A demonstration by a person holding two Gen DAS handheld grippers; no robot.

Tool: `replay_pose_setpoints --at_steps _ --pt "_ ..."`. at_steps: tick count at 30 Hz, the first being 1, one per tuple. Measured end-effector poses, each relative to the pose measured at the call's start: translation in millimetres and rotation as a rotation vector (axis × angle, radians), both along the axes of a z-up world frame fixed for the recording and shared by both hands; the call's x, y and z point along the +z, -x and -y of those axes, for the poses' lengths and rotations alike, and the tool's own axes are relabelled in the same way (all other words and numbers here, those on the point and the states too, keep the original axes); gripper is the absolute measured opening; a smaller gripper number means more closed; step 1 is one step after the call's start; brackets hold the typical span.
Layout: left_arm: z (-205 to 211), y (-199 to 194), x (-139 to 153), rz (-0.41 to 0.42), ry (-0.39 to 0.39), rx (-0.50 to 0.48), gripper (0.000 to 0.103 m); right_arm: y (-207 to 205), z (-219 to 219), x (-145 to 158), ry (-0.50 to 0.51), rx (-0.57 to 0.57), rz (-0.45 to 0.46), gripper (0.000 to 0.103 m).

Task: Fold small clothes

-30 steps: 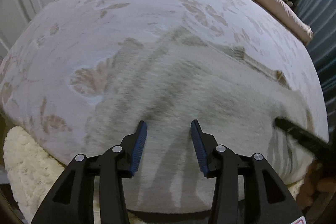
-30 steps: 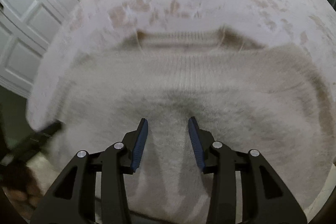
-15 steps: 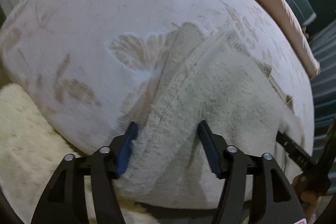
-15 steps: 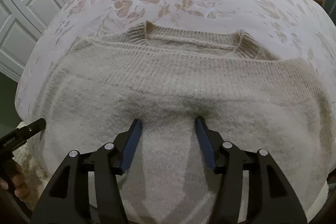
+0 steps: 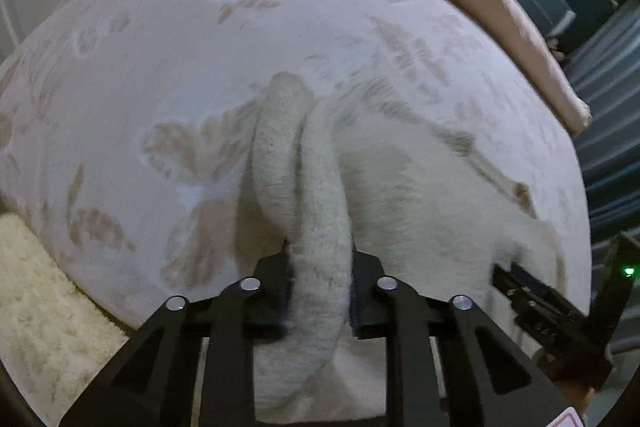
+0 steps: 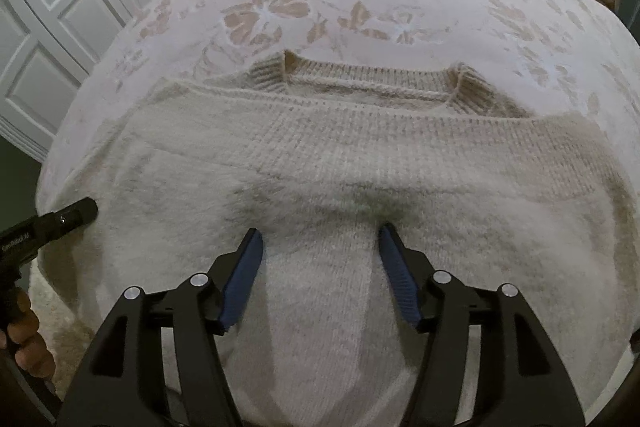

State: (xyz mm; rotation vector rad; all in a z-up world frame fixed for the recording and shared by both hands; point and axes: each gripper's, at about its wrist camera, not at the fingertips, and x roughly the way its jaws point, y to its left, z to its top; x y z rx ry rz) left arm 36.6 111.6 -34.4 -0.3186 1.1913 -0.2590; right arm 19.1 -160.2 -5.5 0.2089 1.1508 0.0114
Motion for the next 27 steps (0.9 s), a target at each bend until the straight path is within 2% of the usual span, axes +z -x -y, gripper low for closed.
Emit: replay_pose_setpoints --at_steps 5,8,11,14,17,20,22,25,27 --pt "27.2 10.3 47.7 0.092 0.037 -0.067 0.012 26.0 15.7 16.9 -0.028 -0.032 0.04 0.059" --pt "65.3 19.3 78.8 0.152 0.069 -0.159 0.012 46.8 39.3 27.6 -0.061 -0.085 0.067 0.059" --pt "109.7 30.6 94.2 0.162 0.097 -0.27 0.011 67.3 66.9 34.9 -0.081 -0.144 0.079 0.059" --pt "158.9 45.0 92.5 0.172 0.083 -0.389 0.011 87.3 92.4 39.9 -0.075 -0.203 0.09 0.059" --pt "208.4 59.6 71.7 0.138 0.072 -0.501 0.011 104.8 115.8 39.1 -0.087 -0.269 0.087 0.059" --pt "245.3 73.2 35.4 0.098 -0.015 -0.583 0.012 116.7 136.6 32.7 -0.129 -0.324 0.073 0.059" --pt "257.7 78.3 14.2 0.072 -0.08 -0.6 0.014 121.9 145.9 29.9 -0.169 -0.357 0.069 0.059" --pt "249.4 85.1 23.9 0.12 -0.063 -0.584 0.024 120.0 151.5 35.5 -0.228 -0.363 0.095 0.059" --pt "239.8 91.5 37.1 0.135 -0.027 -0.607 0.039 117.1 153.5 41.1 -0.314 -0.349 0.117 0.063"
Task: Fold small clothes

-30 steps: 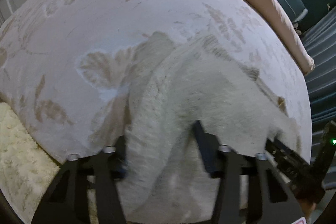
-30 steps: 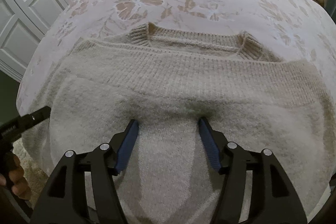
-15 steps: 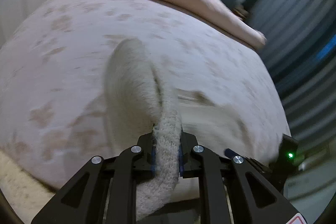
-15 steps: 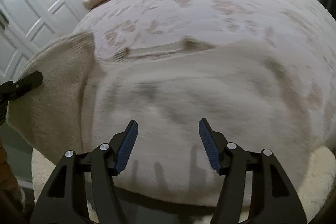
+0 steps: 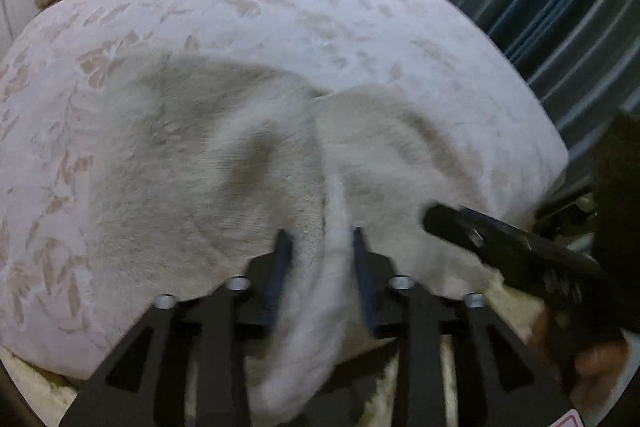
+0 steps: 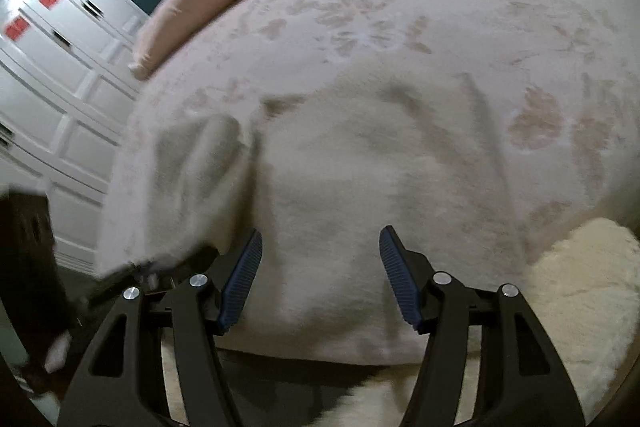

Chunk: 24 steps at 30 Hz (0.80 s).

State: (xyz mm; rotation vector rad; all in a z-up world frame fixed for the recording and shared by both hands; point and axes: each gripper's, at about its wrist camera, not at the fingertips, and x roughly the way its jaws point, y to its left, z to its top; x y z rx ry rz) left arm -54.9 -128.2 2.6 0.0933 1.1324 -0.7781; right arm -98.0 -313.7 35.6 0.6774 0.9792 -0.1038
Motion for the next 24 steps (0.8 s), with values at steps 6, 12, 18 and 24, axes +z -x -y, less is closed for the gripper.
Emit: replay_pose_setpoints --at_steps 6,12,18,24 --pt "-40.5 15.6 20.2 0.059 -0.016 0.034 0.063 -42.1 -20.8 -0.8 -0.232 0.075 0.035 0.07" --pt "-84.9 17.4 -2.2 -0.049 -0.048 0.114 0.072 -75.4 -60.1 -23.8 -0.195 0.169 -0.08 0.074" --pt "-125.7 15.4 11.4 -0.046 -0.033 0.222 0.071 -84.2 -99.4 -35.6 -0.217 0.255 -0.137 0.076" --pt "-158.3 2.3 11.8 -0.045 -0.073 0.352 0.071 -96.6 -118.6 -32.2 -0.155 0.292 -0.142 0.063"
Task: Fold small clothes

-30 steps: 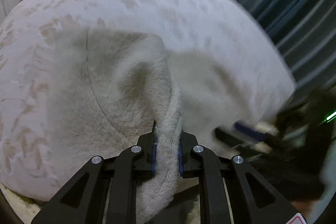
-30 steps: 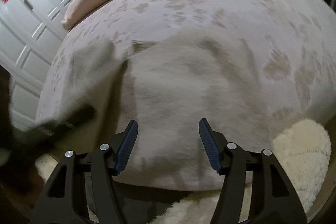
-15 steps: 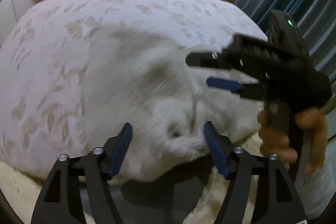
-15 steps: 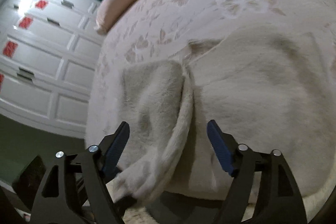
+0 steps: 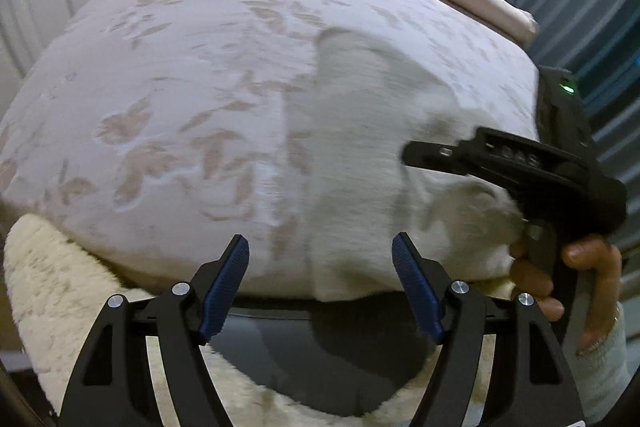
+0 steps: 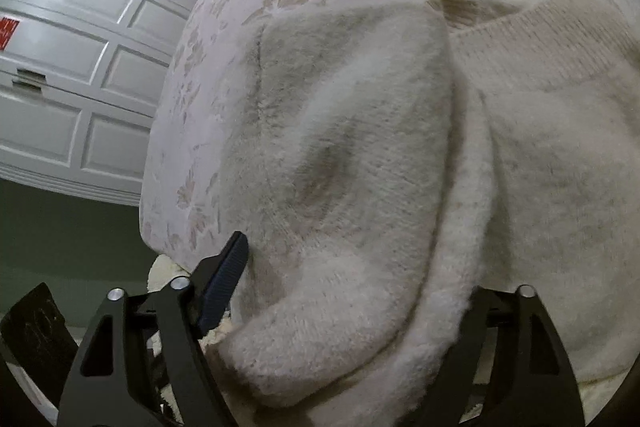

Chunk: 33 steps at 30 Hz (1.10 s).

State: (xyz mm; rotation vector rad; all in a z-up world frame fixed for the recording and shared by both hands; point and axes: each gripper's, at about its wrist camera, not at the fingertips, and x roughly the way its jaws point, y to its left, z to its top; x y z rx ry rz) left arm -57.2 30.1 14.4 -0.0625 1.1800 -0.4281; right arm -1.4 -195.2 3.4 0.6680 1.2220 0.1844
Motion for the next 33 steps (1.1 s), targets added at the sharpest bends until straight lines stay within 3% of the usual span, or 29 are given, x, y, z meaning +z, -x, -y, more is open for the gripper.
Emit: replay_pose_setpoints --at_steps 1,3,8,10,12,14,15,16,17,20,23,29,33 --pt "-2.5 -2.5 0.8 0.002 -0.004 0.018 0.071 -0.8 1.6 5.3 0.015 -0.01 0.018 0.056" --pt "-5.2 1.0 7.3 0.012 -0.001 0.028 0.071 -2.6 7.5 24.4 0.014 0.006 0.099 0.014" --pt "12.2 3.1 18.7 0.055 0.014 -0.02 0.071 37.3 54.9 113.0 -0.183 0.023 0.458 0.013" --pt "24.3 1.6 19.8 0.057 0.036 -0.049 0.071 55.0 89.4 123.1 -0.233 -0.041 0.525 0.014" --pt "39.2 0.3 18.5 0.056 0.048 -0.082 0.071 70.4 130.1 106.7 -0.179 -0.126 0.496 0.014" --pt "53.9 -1.0 16.4 0.05 0.057 -0.115 0.071 74.2 155.5 65.4 0.048 -0.194 0.32 0.014" --pt "63.6 -1.4 15.5 0.049 0.064 -0.137 0.071 75.9 169.3 29.0 0.132 -0.234 0.167 0.014" --pt "71.7 -1.2 15.1 0.053 0.065 -0.156 0.071 80.1 178.3 2.2 0.159 -0.269 0.068 0.014" --pt "80.3 -1.0 14.4 0.057 0.057 -0.173 0.071 86.3 183.6 -15.6 0.139 -0.29 0.04 0.015" --pt "110.2 0.9 13.2 0.064 0.046 -0.239 0.071 99.3 192.4 -20.9 -0.006 -0.363 0.096 0.02" --pt "128.9 1.1 8.8 0.06 0.03 -0.268 0.071 103.1 191.7 -16.2 0.013 -0.378 0.086 0.026" --pt "149.7 1.8 -2.5 0.025 0.014 -0.297 0.071 120.8 170.3 13.9 0.123 -0.309 0.093 0.061" --pt "155.8 2.6 -12.6 0.006 -0.016 -0.3 0.071 134.5 166.6 12.6 0.118 -0.297 0.072 0.064"
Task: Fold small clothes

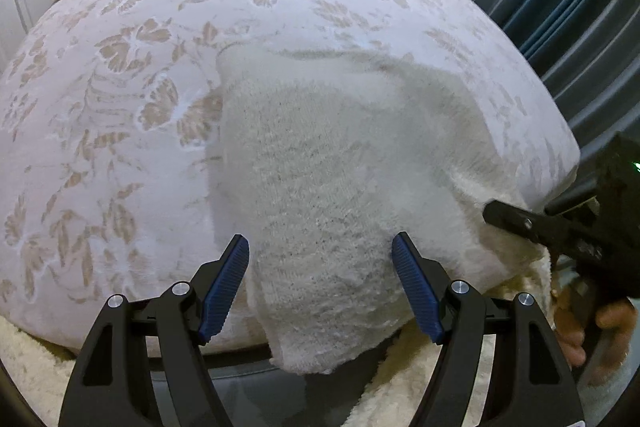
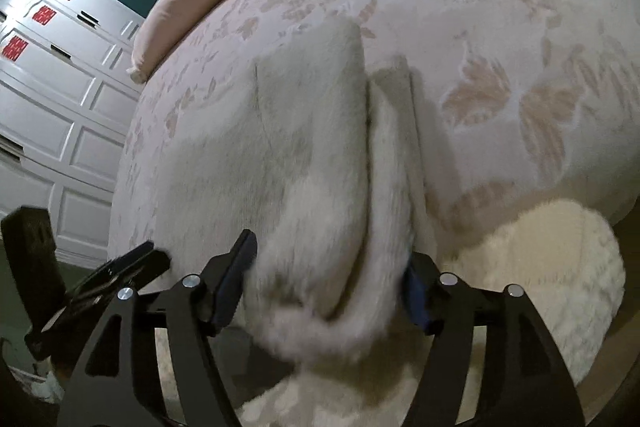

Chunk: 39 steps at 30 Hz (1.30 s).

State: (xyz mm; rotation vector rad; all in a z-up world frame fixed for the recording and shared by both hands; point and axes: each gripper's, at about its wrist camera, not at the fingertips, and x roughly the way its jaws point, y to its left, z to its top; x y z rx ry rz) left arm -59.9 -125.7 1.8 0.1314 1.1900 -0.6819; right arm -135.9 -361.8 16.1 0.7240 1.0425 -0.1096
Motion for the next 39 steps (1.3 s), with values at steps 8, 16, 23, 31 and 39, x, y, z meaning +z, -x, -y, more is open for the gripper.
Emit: replay_pose_setpoints --at_steps 8,16,23,31,39 --pt "3.9 -0.5 -6.3 -0.016 -0.028 0.026 0.072 -2.1 -10.8 -13.6 -0.01 0.009 -0.029 0.049" --pt "-5.6 -3.4 0.9 -0.021 -0.023 0.07 0.074 -12.7 -27.5 26.3 -0.122 0.084 0.133 0.024" --pt "-49.8 -19.9 24.8 0.027 0.008 0.19 0.081 -0.2 -2.2 -0.9 0.06 0.056 -0.032 0.021" --pt "-67.8 -23.0 13.5 -0.018 -0.015 0.243 0.081 12.0 -2.9 -0.9 -0.172 0.053 0.096 0.02" --pt "-65.4 -19.9 16.5 0.03 -0.036 0.215 0.081 21.8 -9.8 6.4 0.128 0.027 -0.063 0.047"
